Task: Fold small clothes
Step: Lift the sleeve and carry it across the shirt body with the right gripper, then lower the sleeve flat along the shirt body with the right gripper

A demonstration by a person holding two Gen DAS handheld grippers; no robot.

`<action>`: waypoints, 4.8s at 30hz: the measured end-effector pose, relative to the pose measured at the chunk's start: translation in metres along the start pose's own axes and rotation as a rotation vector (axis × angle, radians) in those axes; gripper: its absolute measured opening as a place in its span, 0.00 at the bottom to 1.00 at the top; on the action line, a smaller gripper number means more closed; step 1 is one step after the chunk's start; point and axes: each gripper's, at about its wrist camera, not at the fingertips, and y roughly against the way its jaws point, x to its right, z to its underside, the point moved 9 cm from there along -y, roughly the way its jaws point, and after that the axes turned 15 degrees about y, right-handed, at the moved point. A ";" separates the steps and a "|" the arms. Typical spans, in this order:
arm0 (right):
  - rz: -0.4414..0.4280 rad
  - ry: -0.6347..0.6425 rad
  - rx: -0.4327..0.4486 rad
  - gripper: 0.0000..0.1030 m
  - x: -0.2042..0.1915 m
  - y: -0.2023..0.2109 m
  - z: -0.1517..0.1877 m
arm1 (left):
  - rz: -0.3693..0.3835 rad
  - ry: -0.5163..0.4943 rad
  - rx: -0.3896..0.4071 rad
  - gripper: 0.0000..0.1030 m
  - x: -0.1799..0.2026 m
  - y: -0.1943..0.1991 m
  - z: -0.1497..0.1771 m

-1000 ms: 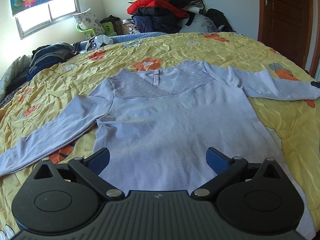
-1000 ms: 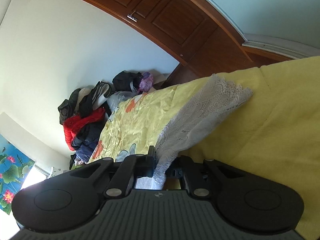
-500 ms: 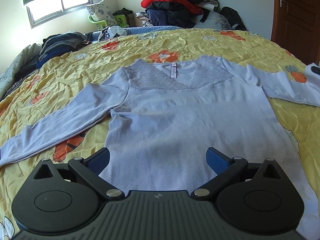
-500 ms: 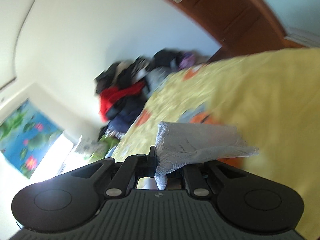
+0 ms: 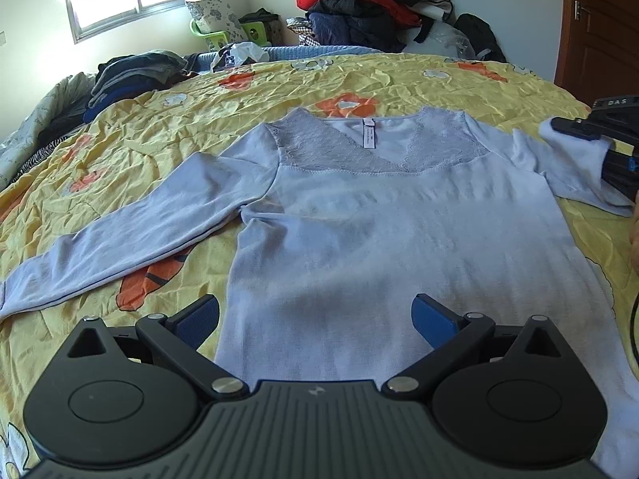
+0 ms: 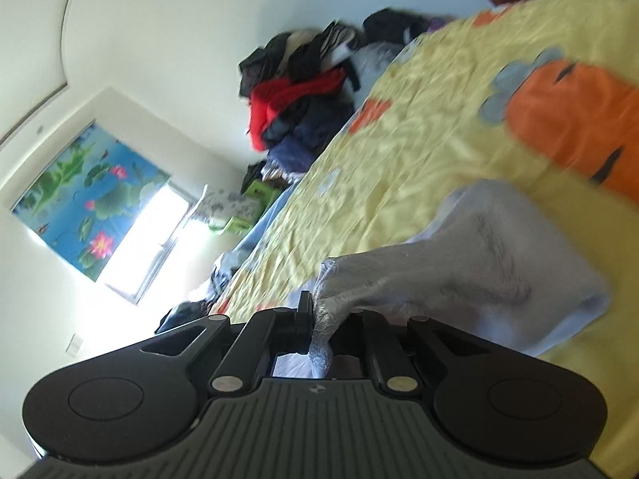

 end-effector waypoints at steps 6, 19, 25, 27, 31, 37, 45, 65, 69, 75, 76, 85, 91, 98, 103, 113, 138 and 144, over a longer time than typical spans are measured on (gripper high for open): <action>0.012 0.019 -0.044 0.10 -0.015 -0.014 0.023 | -0.026 0.004 0.005 1.00 -0.009 -0.003 0.000; 0.105 0.183 -0.082 0.10 -0.019 -0.025 0.051 | -0.039 0.028 -0.005 1.00 -0.019 -0.009 0.004; 0.128 0.225 -0.084 0.11 -0.024 -0.023 0.052 | -0.042 0.044 0.000 1.00 -0.024 -0.009 0.004; 0.148 0.255 -0.087 0.11 -0.028 -0.023 0.053 | -0.044 0.052 0.005 1.00 -0.028 -0.009 0.004; 0.181 0.300 -0.096 0.11 -0.033 -0.024 0.053 | -0.044 0.072 0.003 1.00 -0.036 -0.010 0.004; 0.243 0.380 -0.116 0.11 -0.040 -0.027 0.055 | -0.040 0.096 -0.010 1.00 -0.044 -0.012 0.007; 0.319 0.497 -0.142 0.11 -0.050 -0.031 0.059 | -0.049 0.079 -0.001 1.00 -0.044 -0.013 0.009; 0.390 0.649 -0.178 0.16 -0.067 -0.038 0.065 | -0.046 0.076 -0.005 1.00 -0.046 -0.014 0.011; 0.400 0.670 -0.182 0.17 -0.069 -0.038 0.067 | -0.044 0.081 -0.008 1.00 -0.048 -0.015 0.012; 0.409 0.688 -0.187 0.18 -0.070 -0.039 0.068 | -0.041 0.094 -0.012 1.00 -0.054 -0.016 0.012; 0.410 0.690 -0.188 0.18 -0.070 -0.039 0.068 | -0.042 0.095 -0.012 1.00 -0.055 -0.016 0.013; 0.379 0.670 -0.166 0.18 -0.077 -0.041 0.062 | -0.059 0.119 -0.008 1.00 -0.066 -0.016 0.011; 0.334 0.702 -0.170 0.14 -0.094 -0.049 0.062 | -0.064 0.129 -0.013 1.00 -0.070 -0.016 0.010; 0.309 0.713 -0.149 0.11 -0.106 -0.053 0.054 | -0.069 0.142 -0.015 1.00 -0.075 -0.017 0.010; 0.282 0.723 -0.131 0.11 -0.119 -0.058 0.049 | -0.083 0.137 -0.006 1.00 -0.077 -0.016 0.009; 0.211 0.749 -0.132 0.11 -0.157 -0.077 0.061 | -0.133 0.154 0.010 1.00 -0.090 -0.016 0.005; 0.141 0.708 -0.169 0.11 -0.186 -0.108 0.077 | -0.308 0.236 0.069 1.00 -0.137 -0.016 -0.005; 0.103 0.729 -0.184 0.11 -0.213 -0.133 0.093 | -0.310 0.213 0.076 1.00 -0.137 -0.017 -0.005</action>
